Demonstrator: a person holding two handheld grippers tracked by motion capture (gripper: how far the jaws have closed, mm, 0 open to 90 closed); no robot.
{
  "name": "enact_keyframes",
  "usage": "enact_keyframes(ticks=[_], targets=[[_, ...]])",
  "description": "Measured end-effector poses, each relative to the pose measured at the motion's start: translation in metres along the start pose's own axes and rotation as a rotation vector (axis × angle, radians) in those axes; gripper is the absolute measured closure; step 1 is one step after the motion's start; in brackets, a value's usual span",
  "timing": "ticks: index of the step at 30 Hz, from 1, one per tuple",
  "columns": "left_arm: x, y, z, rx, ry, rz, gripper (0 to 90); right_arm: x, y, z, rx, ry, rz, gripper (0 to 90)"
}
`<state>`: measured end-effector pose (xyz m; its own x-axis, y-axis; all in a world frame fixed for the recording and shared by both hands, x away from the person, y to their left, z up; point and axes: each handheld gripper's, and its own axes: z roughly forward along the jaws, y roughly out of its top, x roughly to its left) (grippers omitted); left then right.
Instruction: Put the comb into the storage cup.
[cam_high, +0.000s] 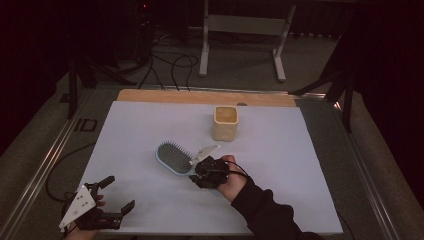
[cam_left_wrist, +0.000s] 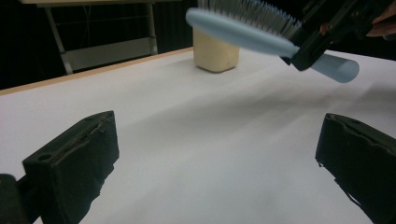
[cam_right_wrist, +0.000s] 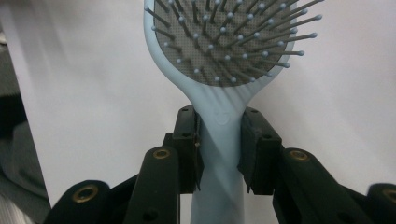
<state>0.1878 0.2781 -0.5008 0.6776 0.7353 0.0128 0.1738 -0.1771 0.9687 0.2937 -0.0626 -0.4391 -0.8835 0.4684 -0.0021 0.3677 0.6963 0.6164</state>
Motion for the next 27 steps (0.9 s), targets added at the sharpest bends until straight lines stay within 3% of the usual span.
enact_keyframes(ticks=[14, 27], targets=[[0.000, 0.000, 0.000, 0.001, -0.001, 0.000, 0.0, -0.010, -0.006, -0.020, -0.179, -0.013, 0.033, 70.3], [0.000, 0.000, 0.000, 0.002, -0.001, 0.000, 0.0, -0.019, -0.009, -0.033, -0.269, -0.047, 0.066, 70.3]])
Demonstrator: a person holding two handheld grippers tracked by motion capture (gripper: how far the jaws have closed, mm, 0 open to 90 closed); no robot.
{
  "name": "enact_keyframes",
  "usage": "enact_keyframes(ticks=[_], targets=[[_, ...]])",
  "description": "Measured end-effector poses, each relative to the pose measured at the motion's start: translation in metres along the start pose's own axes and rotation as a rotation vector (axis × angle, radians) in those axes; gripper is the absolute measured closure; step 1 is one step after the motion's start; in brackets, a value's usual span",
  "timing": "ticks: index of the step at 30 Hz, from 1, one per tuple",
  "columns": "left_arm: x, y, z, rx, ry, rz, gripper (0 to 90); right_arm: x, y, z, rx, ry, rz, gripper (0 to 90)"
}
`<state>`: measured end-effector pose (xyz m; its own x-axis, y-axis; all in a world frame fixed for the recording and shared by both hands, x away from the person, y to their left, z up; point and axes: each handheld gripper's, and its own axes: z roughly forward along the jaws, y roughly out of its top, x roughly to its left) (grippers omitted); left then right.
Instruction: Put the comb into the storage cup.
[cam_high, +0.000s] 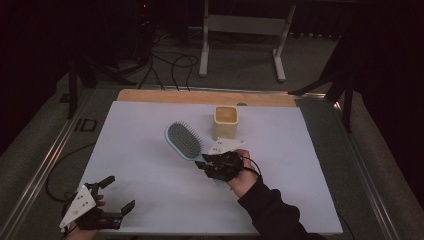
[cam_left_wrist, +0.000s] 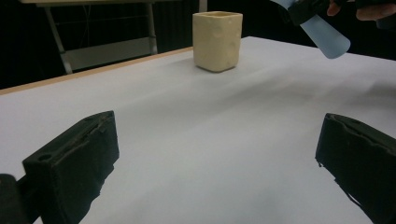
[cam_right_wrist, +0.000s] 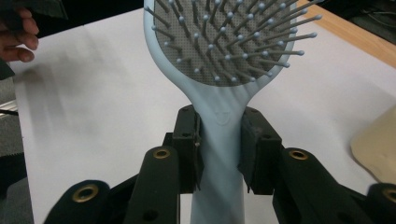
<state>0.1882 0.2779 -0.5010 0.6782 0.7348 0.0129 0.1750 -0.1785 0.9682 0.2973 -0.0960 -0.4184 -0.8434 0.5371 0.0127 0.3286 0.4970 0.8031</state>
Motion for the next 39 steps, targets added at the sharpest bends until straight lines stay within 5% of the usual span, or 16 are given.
enact_keyframes(ticks=[20, 39], targets=[[0.000, -0.001, 0.001, 0.001, 0.001, -0.008, 0.0, -0.021, 0.009, -0.017, -0.146, -0.068, 0.026, 70.3], [0.000, -0.001, 0.001, 0.004, -0.002, -0.005, 0.0, -0.057, 0.030, -0.029, -0.284, -0.105, 0.081, 70.3]])
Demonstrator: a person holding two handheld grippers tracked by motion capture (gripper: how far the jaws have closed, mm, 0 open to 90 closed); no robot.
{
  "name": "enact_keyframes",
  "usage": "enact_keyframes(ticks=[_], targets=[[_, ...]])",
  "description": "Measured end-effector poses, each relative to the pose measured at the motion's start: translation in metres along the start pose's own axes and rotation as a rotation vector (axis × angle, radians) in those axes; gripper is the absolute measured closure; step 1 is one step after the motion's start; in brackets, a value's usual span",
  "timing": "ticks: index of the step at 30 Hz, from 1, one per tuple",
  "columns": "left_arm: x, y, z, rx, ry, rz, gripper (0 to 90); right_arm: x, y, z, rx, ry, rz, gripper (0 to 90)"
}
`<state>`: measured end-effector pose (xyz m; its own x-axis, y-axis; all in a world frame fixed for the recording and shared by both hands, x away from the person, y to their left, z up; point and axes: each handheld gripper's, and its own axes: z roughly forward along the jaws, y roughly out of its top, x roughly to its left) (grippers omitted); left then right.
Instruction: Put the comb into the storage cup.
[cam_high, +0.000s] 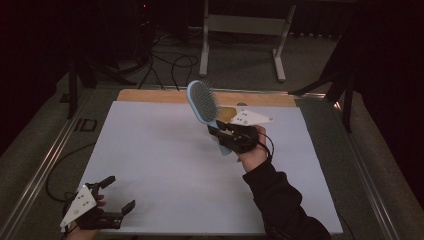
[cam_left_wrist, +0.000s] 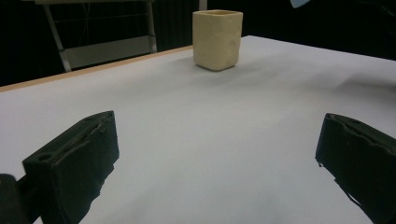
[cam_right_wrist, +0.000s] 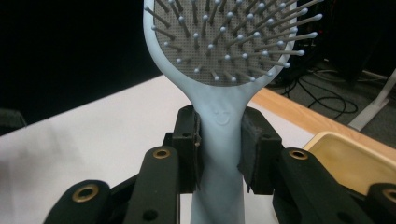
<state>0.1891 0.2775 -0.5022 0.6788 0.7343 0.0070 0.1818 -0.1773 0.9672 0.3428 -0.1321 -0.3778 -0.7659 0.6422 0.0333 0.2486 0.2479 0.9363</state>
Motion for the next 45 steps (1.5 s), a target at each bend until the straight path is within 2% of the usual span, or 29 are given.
enact_keyframes(ticks=[8, 22, 29, 45], targets=[[0.000, 0.000, 0.000, -0.001, -0.002, 0.000, 0.0, -0.015, 0.011, 0.002, -0.034, -0.026, 0.009, 70.2], [0.000, 0.000, 0.000, 0.000, -0.002, 0.001, 0.0, -0.040, 0.022, 0.006, -0.053, -0.070, 0.029, 70.3], [0.000, -0.001, 0.000, -0.001, -0.004, -0.003, 0.0, -0.054, 0.025, 0.013, -0.065, -0.097, 0.049, 70.3], [0.001, -0.001, 0.000, -0.004, -0.009, -0.008, 0.0, -0.078, 0.032, 0.030, -0.076, -0.166, 0.062, 70.2]])
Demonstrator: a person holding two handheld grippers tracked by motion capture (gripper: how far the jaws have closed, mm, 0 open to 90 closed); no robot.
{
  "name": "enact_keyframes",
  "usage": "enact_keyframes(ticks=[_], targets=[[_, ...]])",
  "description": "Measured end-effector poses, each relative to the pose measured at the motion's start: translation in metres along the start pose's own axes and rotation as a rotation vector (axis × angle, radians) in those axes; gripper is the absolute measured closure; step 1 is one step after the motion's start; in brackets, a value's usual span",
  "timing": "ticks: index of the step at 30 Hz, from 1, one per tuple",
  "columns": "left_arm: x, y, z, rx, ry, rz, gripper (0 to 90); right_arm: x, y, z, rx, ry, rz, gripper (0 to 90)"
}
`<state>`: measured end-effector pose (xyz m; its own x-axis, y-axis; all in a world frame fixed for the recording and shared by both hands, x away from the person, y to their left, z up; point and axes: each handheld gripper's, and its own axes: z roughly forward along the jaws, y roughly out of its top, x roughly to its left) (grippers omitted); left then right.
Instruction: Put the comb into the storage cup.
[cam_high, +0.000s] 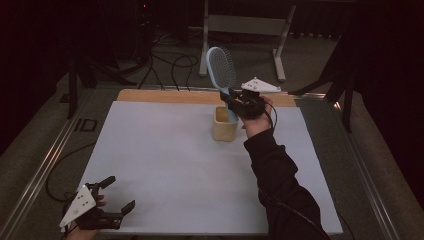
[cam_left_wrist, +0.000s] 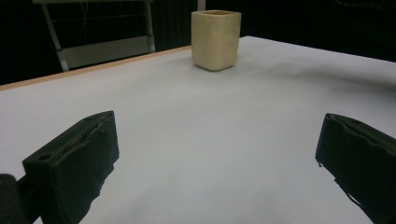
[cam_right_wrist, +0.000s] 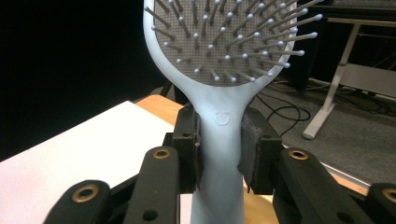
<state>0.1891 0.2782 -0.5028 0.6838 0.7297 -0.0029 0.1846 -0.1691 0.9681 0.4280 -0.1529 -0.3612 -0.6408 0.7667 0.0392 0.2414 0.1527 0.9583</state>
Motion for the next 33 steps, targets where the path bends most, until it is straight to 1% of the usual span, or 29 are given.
enact_keyframes(ticks=[1, 2, 6, 7, 9, 10, 12, 13, 14, 18, 20, 21, 29, 30, 32, 33], targets=[[0.000, 0.000, 0.000, -0.001, -0.001, -0.001, 0.0, -0.001, 0.000, 0.001, 0.000, 0.000, 0.008, 70.2], [0.000, 0.000, 0.000, 0.000, -0.001, 0.000, 0.0, -0.002, 0.000, 0.003, -0.005, -0.004, 0.005, 70.2], [0.000, 0.000, 0.000, -0.001, 0.000, -0.004, 0.0, -0.007, 0.000, 0.008, -0.013, -0.013, 0.017, 70.2], [0.000, 0.000, 0.000, -0.001, 0.000, -0.004, 0.0, -0.008, 0.000, 0.009, -0.015, -0.007, 0.020, 70.2], [0.001, 0.000, 0.000, -0.001, -0.002, -0.006, 0.0, -0.009, 0.000, 0.012, -0.019, -0.019, 0.020, 70.2], [0.001, 0.000, 0.000, -0.003, -0.002, -0.006, 0.0, -0.011, 0.000, 0.013, -0.021, -0.014, 0.023, 70.2], [0.001, 0.000, 0.000, -0.004, -0.002, -0.008, 0.0, -0.012, 0.001, 0.015, -0.023, -0.021, 0.023, 70.2], [0.001, 0.000, 0.000, -0.007, -0.002, -0.010, 0.0, -0.013, 0.001, 0.016, -0.028, -0.012, 0.028, 70.2], [0.001, 0.000, 0.000, -0.007, -0.002, -0.011, 0.0, -0.014, 0.001, 0.017, -0.035, -0.013, 0.039, 70.2], [0.001, -0.001, 0.000, -0.004, -0.002, -0.008, 0.0, -0.017, 0.003, 0.021, -0.064, 0.014, 0.046, 70.2], [0.001, -0.001, 0.000, -0.003, -0.002, -0.007, 0.0, -0.018, 0.003, 0.023, -0.071, 0.007, 0.037, 70.2], [0.001, -0.001, 0.000, -0.003, -0.004, -0.010, 0.0, -0.019, 0.003, 0.025, -0.071, 0.016, 0.044, 70.2], [0.002, -0.001, 0.000, -0.003, -0.007, -0.013, 0.0, -0.026, -0.003, 0.036, -0.072, 0.001, 0.061, 70.2], [0.002, -0.002, 0.000, -0.003, -0.009, -0.014, 0.0, -0.027, -0.003, 0.037, -0.075, -0.003, 0.057, 70.2], [0.002, -0.001, 0.000, -0.004, -0.009, -0.014, 0.0, -0.028, -0.003, 0.039, -0.087, -0.011, 0.063, 70.2], [0.002, -0.001, 0.000, -0.004, -0.009, -0.014, 0.0, -0.029, -0.003, 0.039, -0.097, -0.008, 0.073, 70.2]])
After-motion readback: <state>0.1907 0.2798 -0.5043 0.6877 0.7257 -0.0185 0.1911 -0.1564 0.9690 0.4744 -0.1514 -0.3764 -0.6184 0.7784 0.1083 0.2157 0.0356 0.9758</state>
